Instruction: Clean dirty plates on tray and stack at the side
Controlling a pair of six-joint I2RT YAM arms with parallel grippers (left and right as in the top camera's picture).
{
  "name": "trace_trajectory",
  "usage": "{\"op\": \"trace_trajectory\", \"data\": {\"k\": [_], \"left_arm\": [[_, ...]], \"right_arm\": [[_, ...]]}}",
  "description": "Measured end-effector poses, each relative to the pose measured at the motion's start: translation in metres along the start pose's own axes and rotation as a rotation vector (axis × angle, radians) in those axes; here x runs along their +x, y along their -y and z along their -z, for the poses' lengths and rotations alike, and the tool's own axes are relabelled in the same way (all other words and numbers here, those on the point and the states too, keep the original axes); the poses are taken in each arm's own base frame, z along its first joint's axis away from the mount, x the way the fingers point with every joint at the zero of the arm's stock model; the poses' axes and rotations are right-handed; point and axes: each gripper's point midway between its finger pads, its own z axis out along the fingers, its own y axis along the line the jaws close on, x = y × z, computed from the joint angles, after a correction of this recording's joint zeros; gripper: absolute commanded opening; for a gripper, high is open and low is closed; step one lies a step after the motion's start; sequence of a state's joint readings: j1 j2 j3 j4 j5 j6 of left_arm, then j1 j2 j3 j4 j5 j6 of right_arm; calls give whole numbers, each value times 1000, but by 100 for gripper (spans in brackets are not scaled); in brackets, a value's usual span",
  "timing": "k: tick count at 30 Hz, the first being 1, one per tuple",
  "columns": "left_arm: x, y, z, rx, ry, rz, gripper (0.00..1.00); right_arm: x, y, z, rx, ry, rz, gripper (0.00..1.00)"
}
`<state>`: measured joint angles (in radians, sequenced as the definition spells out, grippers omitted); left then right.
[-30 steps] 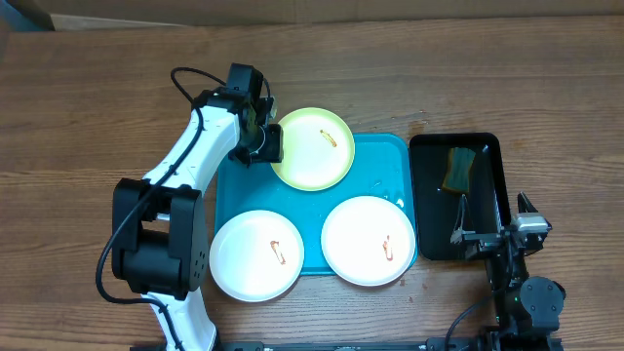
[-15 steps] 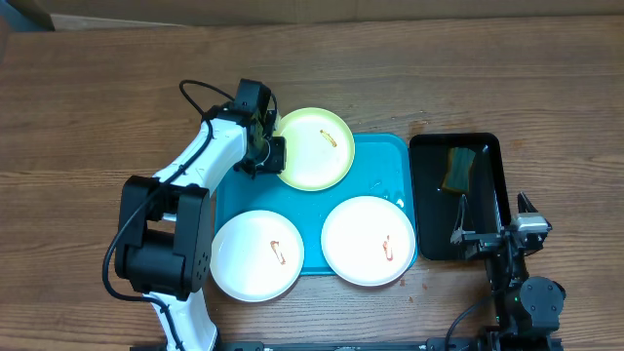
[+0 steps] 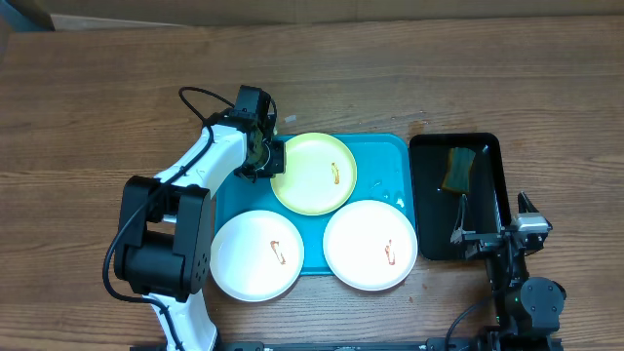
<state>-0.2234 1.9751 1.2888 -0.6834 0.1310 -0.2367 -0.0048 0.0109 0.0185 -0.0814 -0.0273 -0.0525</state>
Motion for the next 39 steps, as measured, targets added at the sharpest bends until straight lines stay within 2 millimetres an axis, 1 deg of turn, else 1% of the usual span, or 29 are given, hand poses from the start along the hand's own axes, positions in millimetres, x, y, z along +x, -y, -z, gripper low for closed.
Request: {"op": "trace_trajectory", "data": {"k": [3, 7, 10, 13, 15, 18, 21, 22, 25, 26, 27, 29, 32, 33, 35, 36, 39], "left_arm": [[0, 0, 0, 0, 2, 0, 4], [-3, 2, -1, 10, 12, -2, 4], [-6, 4, -1, 22, 29, -5, 5], [-10, 5, -1, 25, 44, -7, 7], [-10, 5, -1, 25, 44, -7, 11], [-10, 4, -2, 18, 48, -5, 12], [-10, 3, -2, 8, 47, -3, 10], [-9, 3, -2, 7, 47, -2, 10], [-9, 3, -3, 7, 46, 1, 10], [-9, 3, -2, 7, 46, 1, 9], [-9, 3, -2, 7, 46, 1, 10], [-9, 3, -2, 7, 46, 1, 10], [-9, 3, -2, 7, 46, 1, 11], [-9, 3, -2, 7, 46, 1, 11], [-9, 3, -3, 7, 46, 1, 11], [-9, 3, -2, 7, 46, 2, 11], [-9, 3, -2, 7, 46, 2, 11]], "right_arm": [[-3, -5, 0, -27, 14, -13, 100], [5, -7, 2, -37, -67, -82, 100], [-19, -9, 8, -35, -157, -134, 100], [-53, -9, 1, -21, -261, -166, 100], [-64, -8, -8, -10, -354, -180, 100], [-63, -7, -32, 14, -568, -201, 100], [-49, -8, -55, 28, -808, -226, 100], [-44, -9, -60, 28, -860, -232, 100], [-24, -12, -72, 32, -1032, -256, 75], [-16, -12, -77, 37, -1072, -264, 72], [-8, -11, -80, 43, -1103, -266, 71], [11, -10, -84, 53, -1174, -266, 71], [46, -8, -84, 75, -1294, -267, 73], [55, -8, -85, 80, -1323, -268, 74], [76, -6, -86, 93, -1385, -265, 81], [86, -6, -86, 99, -1413, -264, 83], [111, -4, -88, 112, -1477, -264, 83]]}}
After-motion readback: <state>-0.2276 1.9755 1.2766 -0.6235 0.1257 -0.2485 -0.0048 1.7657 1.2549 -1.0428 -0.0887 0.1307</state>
